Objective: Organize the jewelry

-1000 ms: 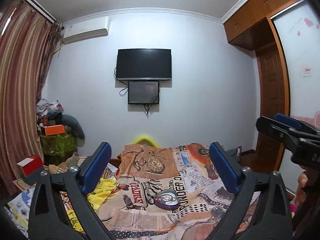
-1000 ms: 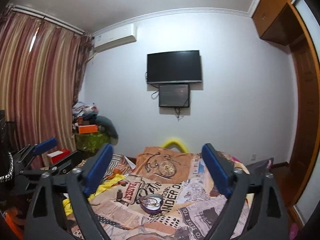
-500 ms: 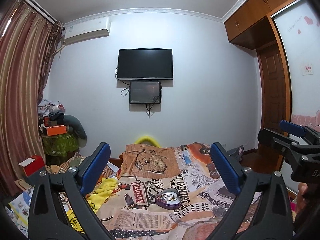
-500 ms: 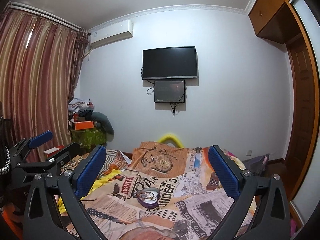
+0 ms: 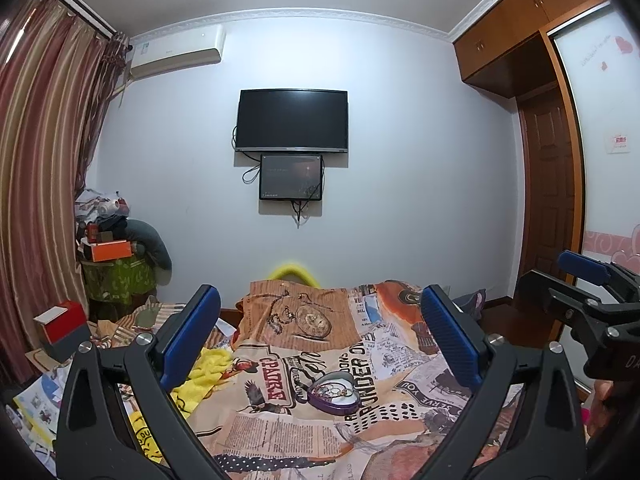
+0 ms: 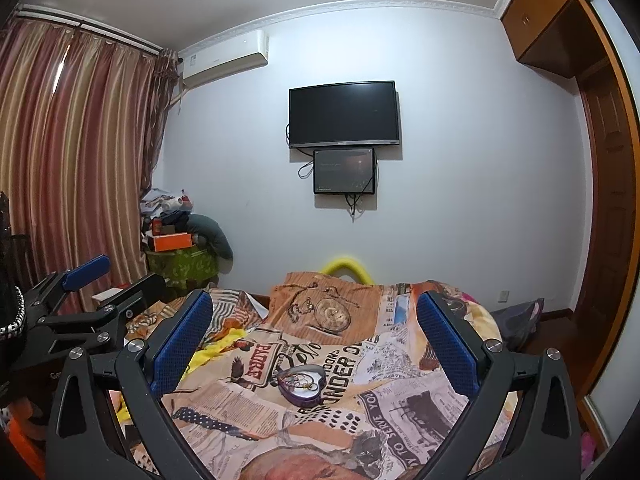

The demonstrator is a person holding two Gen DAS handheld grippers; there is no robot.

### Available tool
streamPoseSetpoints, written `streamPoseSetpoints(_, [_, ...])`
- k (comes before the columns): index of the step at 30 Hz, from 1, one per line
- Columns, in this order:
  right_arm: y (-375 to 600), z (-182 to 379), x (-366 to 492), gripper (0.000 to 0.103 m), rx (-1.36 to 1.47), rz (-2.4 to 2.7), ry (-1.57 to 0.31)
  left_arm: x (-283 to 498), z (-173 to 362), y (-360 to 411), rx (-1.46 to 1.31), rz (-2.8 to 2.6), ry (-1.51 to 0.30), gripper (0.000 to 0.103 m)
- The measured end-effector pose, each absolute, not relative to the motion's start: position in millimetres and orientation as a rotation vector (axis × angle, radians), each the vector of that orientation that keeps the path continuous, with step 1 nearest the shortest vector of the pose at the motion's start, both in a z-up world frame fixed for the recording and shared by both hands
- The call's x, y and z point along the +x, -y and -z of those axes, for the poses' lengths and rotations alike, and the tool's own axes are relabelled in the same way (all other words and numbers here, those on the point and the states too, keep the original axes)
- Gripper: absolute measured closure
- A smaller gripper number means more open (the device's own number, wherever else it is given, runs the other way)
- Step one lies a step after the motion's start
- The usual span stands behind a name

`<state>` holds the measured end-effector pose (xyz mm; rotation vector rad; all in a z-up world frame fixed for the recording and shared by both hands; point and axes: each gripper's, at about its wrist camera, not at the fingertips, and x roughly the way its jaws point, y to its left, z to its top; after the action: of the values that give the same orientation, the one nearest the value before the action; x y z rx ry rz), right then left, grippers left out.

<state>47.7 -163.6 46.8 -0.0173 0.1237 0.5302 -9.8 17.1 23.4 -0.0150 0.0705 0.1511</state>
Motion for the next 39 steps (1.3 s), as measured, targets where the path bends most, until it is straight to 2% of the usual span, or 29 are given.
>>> streamPoseSetpoints(39, [174.2,-45.9,54.4,0.000,0.029,-0.506,-0.143,3.0,-20.3,-14.2,-0.036,-0.101,-0.096,0.001])
